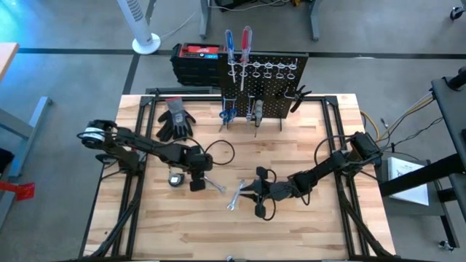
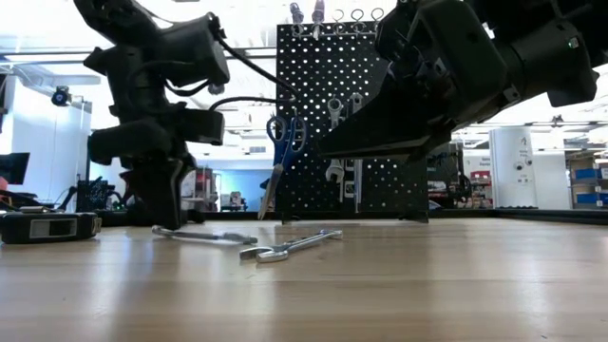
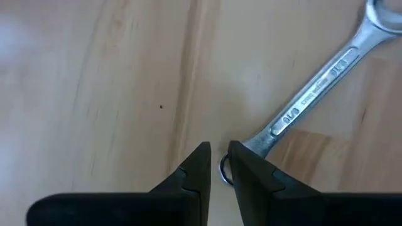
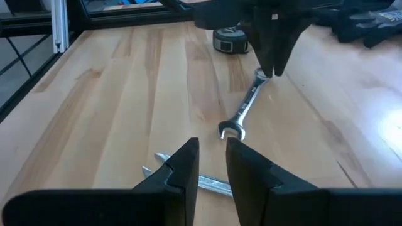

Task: Hang tools onto peg board
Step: Hang the right silver wrench on the peg board

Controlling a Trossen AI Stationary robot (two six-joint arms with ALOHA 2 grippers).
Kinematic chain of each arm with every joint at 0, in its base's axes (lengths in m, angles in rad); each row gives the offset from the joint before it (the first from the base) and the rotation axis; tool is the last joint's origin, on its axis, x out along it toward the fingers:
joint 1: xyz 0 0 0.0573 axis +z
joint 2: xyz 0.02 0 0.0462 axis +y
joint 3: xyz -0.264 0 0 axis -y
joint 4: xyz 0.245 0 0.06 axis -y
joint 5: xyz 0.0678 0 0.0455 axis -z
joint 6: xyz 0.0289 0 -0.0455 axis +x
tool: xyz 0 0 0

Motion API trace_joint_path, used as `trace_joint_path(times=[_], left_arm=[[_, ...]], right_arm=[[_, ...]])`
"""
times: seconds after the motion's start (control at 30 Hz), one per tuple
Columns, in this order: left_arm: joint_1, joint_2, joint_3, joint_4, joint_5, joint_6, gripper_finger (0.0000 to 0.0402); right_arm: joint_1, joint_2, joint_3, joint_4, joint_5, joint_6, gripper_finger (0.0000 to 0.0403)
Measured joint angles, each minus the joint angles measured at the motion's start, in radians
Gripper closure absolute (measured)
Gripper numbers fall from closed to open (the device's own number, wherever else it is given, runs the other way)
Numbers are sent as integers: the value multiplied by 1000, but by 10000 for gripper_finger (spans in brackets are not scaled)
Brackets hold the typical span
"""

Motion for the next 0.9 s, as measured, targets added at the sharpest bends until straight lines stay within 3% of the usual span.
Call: trace_joint_path(times=[0.13, 0.37, 0.67, 0.9], left_arm=[[-17, -12, -1, -6, 5, -15, 352], [-29, -42, -1, -21, 6, 11, 352], [-28, -58, -2, -72, 0, 40, 352], [-28, -58, -4, -61, -22, 38, 352]], right_arm=[[0, 0, 0, 0, -4, 1, 327], [-26, 1, -1, 1, -117, 60, 307], [-42, 2, -1, 1, -123, 72, 262], [-47, 2, -1, 1, -123, 75, 256]])
